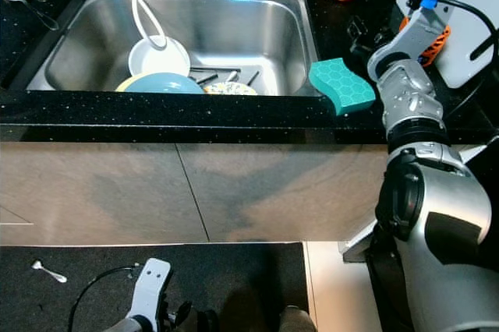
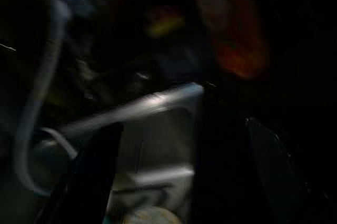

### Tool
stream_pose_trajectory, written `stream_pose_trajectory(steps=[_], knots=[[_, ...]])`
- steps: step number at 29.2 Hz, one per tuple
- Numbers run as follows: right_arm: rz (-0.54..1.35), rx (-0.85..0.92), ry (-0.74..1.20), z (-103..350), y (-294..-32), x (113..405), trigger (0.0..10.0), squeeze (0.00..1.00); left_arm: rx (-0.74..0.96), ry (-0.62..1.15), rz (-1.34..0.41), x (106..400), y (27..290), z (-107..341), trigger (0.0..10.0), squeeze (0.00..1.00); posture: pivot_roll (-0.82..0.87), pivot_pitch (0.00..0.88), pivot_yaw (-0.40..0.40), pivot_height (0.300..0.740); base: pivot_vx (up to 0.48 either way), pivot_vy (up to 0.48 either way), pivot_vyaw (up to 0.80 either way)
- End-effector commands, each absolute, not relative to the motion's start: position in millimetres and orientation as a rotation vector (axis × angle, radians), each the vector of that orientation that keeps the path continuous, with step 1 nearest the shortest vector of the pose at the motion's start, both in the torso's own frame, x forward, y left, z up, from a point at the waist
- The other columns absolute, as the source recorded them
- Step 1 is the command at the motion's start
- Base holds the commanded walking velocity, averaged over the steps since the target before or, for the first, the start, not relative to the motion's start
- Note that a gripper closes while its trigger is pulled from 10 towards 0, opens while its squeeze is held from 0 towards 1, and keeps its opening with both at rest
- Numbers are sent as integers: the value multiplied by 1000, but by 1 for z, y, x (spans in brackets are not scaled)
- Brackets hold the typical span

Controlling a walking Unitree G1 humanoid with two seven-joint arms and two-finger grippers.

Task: Kitchen organization

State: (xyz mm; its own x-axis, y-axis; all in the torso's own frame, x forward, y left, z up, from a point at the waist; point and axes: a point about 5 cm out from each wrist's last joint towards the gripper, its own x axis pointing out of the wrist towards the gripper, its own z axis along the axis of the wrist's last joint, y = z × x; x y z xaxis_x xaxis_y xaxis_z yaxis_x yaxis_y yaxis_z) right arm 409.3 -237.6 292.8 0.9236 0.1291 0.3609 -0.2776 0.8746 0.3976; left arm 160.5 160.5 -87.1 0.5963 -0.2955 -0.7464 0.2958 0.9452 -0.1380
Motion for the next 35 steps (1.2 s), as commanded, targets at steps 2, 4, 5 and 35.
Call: stream_pose_trajectory(steps=[2,4,5,35], knots=[[411,525,-440,298,-234,401,10000,0,-28,1043,-346,121,158,-105,10000,0,56,126,-38,740,0,0,0],[411,525,-440,298,-234,401,10000,0,-28,1043,-346,121,158,-105,10000,0,56,126,-38,740,0,0,0],[459,533,-465,299,-233,398,10000,0,-27,1043,-345,122,158,-105,10000,0,56,126,-38,740,0,0,0],[1034,651,-455,259,-148,307,10000,0,1,1000,-266,151,164,-97,10000,0,33,0,4,740,16,0,0]])
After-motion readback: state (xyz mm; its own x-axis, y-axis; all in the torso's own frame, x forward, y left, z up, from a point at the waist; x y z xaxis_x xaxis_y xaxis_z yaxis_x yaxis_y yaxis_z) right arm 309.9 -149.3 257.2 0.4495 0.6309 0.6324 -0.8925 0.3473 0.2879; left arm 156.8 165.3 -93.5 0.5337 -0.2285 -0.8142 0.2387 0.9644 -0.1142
